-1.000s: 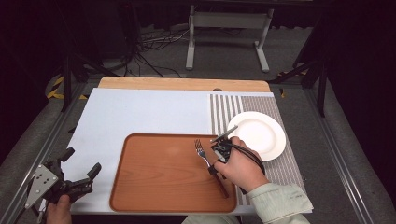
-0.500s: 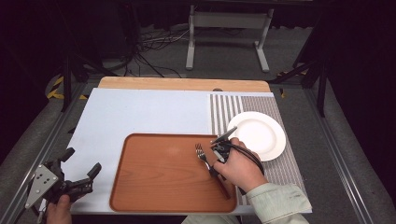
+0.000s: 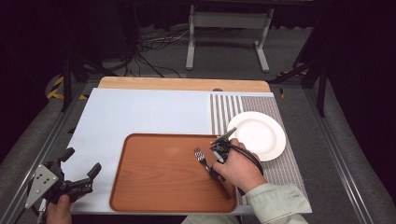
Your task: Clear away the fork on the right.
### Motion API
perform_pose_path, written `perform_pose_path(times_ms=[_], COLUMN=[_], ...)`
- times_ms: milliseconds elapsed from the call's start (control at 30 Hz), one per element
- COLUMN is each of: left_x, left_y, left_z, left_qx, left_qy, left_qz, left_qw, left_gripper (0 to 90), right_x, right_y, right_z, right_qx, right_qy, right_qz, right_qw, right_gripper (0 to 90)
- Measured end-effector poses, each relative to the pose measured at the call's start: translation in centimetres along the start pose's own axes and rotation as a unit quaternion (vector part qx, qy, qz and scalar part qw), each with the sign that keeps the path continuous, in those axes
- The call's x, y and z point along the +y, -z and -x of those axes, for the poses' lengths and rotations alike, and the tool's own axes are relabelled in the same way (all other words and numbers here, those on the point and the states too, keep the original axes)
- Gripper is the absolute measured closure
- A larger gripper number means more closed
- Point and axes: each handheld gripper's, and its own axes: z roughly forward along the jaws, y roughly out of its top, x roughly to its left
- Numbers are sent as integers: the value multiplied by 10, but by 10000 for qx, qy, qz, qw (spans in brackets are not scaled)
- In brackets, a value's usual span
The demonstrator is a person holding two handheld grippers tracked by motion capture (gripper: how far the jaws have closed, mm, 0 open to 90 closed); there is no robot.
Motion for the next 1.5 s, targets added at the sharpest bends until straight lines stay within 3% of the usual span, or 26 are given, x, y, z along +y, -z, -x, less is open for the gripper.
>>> perform_pose_path(times_ms=[333,433,467,500,600,667,800,833,867,900,933,1000,1033,1100,1167,1200,1367,1433,1500], left_x=[0,0,0,0,0,0,0,0,0,0,0,0,0,0,0,0,0,0,0], left_y=[0,0,0,0,0,0,0,0,0,0,0,0,0,0,0,0,0,0,0], left_z=[0,0,0,0,0,0,0,0,0,0,0,1,1,0,0,0,0,0,0], left_qx=[1,0,0,1,6,1,7,7,3,1,-2,-1,-1,4,2,2,-9,-9,-9], left_qy=[-7,-6,-6,-8,-7,-7,-13,-13,-13,-17,-17,-19,-19,-13,-11,-11,-9,-11,-12], left_qz=[2,3,3,3,1,-7,3,3,7,6,6,4,4,2,2,2,0,-3,-5], left_qw=[10000,10000,10000,10000,10000,10000,10000,10000,10000,10000,10000,10000,10000,10000,10000,10000,10000,10000,10000], left_gripper=[9,9,9,9,9,9,9,9,9,9,9,9,9,9,9,9,9,9,9], right_x=[0,1,1,2,3,5,7,7,10,10,12,15,15,19,23,23,33,35,37], right_y=[4,6,6,8,12,14,19,19,20,20,19,17,17,14,10,10,-2,-5,-12], right_z=[1,0,0,-1,-4,-6,-10,-10,-11,-11,-12,-13,-13,-14,-15,-15,-15,-14,-14], right_qx=[2,59,59,137,265,303,364,364,352,352,288,307,307,373,397,397,446,440,498], right_qy=[221,369,369,649,870,1112,1619,1619,1916,1916,2222,2488,2488,2773,2920,2920,3114,3157,3102], right_qz=[273,513,513,944,1323,1560,1864,1864,2016,2016,2121,2222,2222,2286,2375,2375,2406,2377,2325], right_qw=[9994,9980,9980,9933,9870,9810,9684,9684,9599,9599,9512,9422,9422,9324,9256,9256,9182,9176,9205], right_gripper=[628,509,509,342,260,210,202,202,220,220,241,273,273,338,357,357,484,494,532])
